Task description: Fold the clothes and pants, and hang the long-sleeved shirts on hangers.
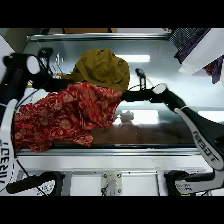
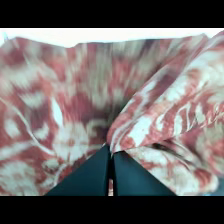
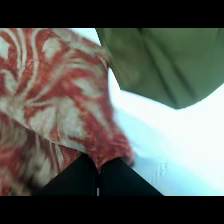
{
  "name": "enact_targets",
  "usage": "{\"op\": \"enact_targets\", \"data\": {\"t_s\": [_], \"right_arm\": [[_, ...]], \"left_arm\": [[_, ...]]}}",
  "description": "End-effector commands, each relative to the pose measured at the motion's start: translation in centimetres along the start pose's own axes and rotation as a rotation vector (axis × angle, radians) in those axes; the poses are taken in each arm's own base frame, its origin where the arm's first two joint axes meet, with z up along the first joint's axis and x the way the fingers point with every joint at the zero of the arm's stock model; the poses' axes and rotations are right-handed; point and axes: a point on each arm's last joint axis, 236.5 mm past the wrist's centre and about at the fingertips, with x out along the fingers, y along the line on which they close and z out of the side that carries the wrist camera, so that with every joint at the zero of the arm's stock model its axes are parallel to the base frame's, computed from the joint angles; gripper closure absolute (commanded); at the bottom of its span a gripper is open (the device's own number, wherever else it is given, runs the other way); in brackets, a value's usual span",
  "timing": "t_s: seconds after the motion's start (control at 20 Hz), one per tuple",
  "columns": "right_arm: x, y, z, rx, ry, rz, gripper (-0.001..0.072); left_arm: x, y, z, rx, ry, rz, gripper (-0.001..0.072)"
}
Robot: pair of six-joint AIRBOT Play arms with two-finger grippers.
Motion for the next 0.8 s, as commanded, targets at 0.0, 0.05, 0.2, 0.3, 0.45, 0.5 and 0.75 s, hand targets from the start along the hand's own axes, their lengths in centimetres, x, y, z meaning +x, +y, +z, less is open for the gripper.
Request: {"op": "enact_targets", "data": {"t_s": [0.0, 0.05, 0.2, 0.3, 0.45, 0.5, 0.75], "right_arm": [[-12.9, 6.6, 7.2, -0.291, -0.147, -0.005, 0.0700], [-17.8, 9.9, 8.9, -0.343, -0.227, -0.006, 0.0700], [-29.7, 19.5, 9.8, -0.501, -0.469, -0.010, 0.0701], [-35.1, 23.4, 8.4, -0.546, -0.583, -0.019, 0.0701], [-41.3, 25.1, 6.2, -0.503, -0.717, -0.112, 0.0701], [-42.7, 24.7, 5.7, -0.464, -0.743, -0.150, 0.0700], [-39.8, 21.3, 1.3, -0.156, -0.519, -0.164, 0.0701]], "left_arm": [[-13.6, -3.3, 5.0, 0.009, -0.346, -0.149, 0.0695], [-18.4, -5.1, 5.4, 0.033, -0.449, -0.217, 0.0695], [-31.2, -10.0, 3.7, 0.138, -0.726, -0.417, 0.0696], [-37.3, -12.5, 1.5, 0.191, -0.850, -0.560, 0.0696], [-43.5, -14.8, -1.5, 0.239, -0.987, -0.757, 0.0696], [-44.7, -15.1, -2.1, 0.245, -1.014, -0.800, 0.0696], [-31.3, -13.8, -1.5, 0.152, -0.698, -0.485, 0.0696]]}}
